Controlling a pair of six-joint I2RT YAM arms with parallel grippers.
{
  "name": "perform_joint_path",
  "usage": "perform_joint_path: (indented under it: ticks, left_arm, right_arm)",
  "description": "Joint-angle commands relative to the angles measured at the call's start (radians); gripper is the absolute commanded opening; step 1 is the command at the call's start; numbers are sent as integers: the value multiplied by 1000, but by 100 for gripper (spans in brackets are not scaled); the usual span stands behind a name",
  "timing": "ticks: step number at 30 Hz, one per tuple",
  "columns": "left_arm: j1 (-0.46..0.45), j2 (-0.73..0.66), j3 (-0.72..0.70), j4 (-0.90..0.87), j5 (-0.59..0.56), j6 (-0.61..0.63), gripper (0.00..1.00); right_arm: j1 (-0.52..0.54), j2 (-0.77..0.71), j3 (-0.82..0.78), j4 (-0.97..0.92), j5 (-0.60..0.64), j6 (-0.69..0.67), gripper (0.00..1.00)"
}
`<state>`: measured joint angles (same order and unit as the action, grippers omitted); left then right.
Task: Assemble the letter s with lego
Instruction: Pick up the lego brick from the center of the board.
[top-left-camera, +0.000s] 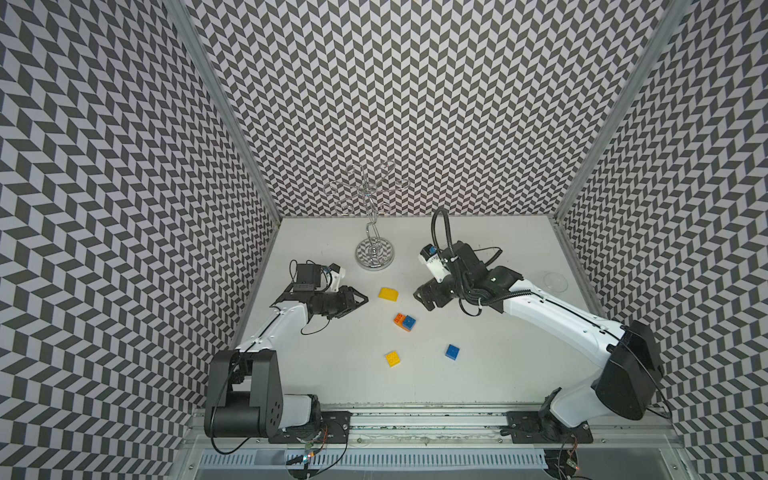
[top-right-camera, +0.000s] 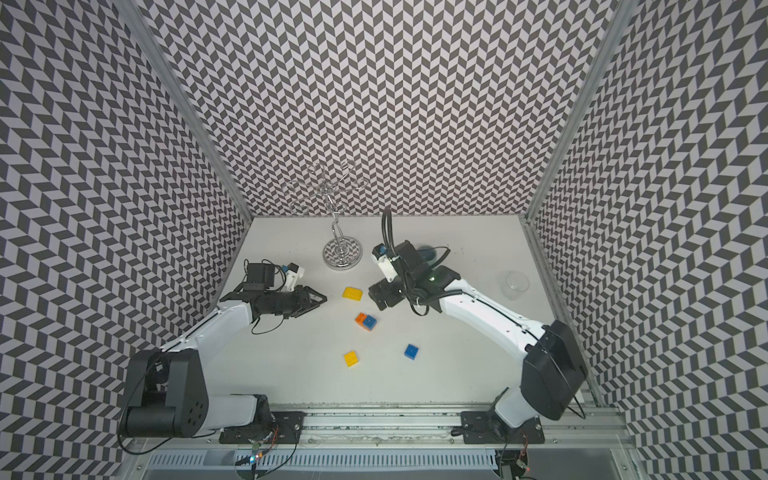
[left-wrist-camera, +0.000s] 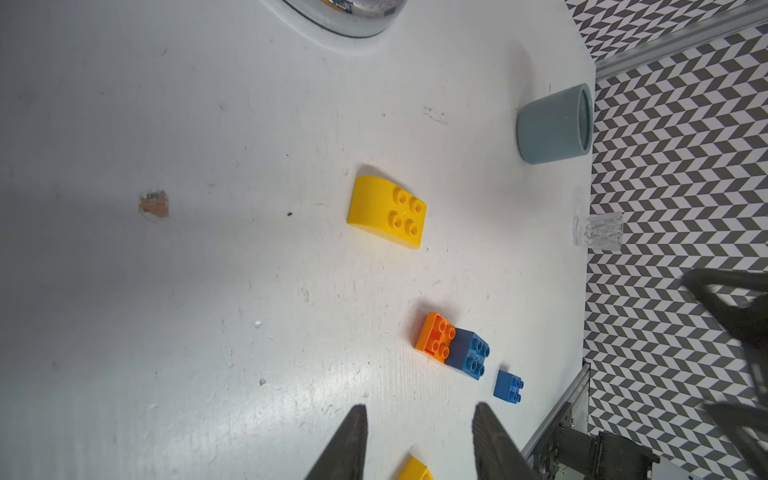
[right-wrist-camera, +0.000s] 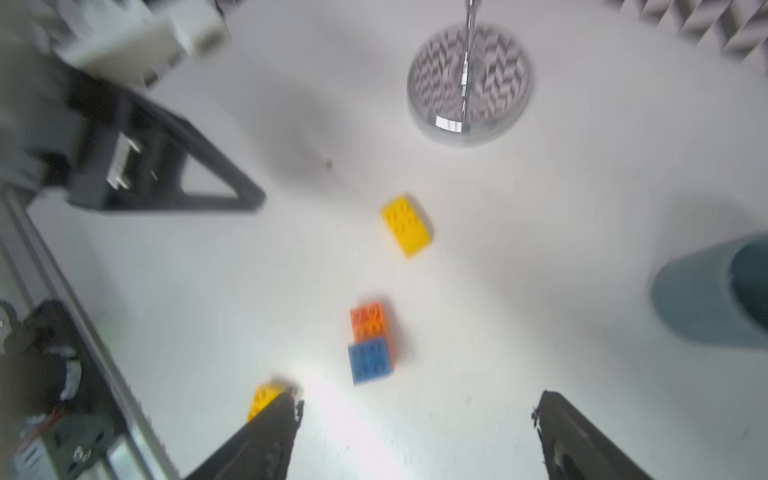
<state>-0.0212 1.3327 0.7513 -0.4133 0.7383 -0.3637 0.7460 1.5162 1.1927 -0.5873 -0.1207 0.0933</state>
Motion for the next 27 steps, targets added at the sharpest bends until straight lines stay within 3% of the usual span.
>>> perform_joint_path:
  ticks: [1, 5, 9, 23, 27]
  left_arm:
    - [-14, -58, -30, 3, -12, 20, 44]
    - [-27, -122, -58, 30, -11, -7, 44]
    - [-40, -129, -69, 38, 0, -24, 44]
    - [-45, -137, -72, 13, -17, -19, 43]
    - [-42, -133, -75, 12, -18, -18, 43]
  right_arm:
    - [7, -68, -157, -153, -82, 87, 90]
    - [7, -116, -304, -136, -112, 113, 90]
    - [6, -73, -345, -90, -129, 111, 89]
    - [35, 40, -314, -35, -139, 99, 82]
    - [54, 60, -300, -45, -139, 97, 75]
